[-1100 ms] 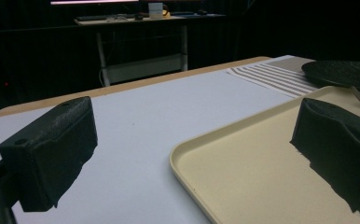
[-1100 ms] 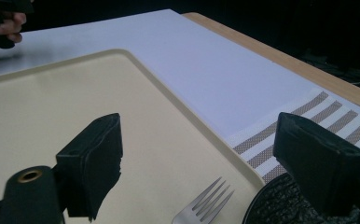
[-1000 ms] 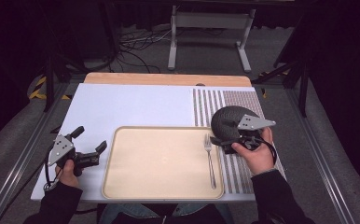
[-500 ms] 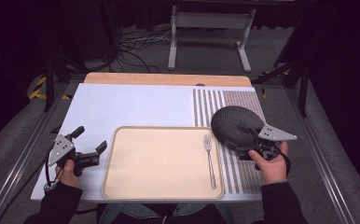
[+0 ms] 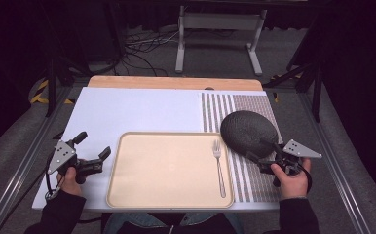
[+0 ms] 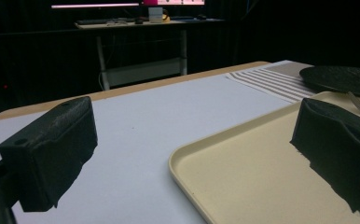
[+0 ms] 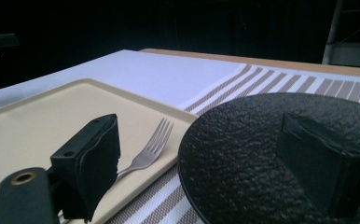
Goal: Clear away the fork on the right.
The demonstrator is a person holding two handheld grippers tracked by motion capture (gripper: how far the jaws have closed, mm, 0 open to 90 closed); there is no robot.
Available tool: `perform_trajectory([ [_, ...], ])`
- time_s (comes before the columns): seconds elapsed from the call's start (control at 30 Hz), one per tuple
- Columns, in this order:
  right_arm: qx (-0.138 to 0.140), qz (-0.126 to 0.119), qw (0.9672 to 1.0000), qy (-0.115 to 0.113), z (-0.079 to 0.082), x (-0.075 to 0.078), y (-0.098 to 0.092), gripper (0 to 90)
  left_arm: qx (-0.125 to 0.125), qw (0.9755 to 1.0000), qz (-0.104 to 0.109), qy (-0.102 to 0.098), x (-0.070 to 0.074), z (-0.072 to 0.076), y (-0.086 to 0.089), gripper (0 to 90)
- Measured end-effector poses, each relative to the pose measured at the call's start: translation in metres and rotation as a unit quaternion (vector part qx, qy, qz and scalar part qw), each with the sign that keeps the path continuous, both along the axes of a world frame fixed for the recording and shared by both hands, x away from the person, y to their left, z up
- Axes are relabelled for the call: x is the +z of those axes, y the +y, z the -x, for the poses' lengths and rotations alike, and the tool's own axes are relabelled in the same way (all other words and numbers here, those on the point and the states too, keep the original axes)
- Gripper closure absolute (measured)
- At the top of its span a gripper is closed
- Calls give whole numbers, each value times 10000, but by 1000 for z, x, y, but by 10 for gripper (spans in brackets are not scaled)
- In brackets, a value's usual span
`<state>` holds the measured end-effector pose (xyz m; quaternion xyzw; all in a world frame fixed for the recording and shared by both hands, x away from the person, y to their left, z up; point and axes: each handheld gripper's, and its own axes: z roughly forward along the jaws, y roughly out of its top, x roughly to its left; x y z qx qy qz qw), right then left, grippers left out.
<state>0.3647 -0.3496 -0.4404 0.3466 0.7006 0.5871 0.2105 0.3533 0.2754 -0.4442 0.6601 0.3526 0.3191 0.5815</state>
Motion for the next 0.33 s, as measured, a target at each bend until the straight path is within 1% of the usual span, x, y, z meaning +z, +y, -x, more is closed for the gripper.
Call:
perform_trajectory([
  [0.17, -49, 22, 10000, 55, 4, -4, -4, 138, -36, 10000, 3, -14, 0, 0, 1, 5],
  [0.33, -76, -21, 10000, 8, 4, -3, -4, 138, -81, 10000, 26, -34, 0, 0, 0, 4],
])
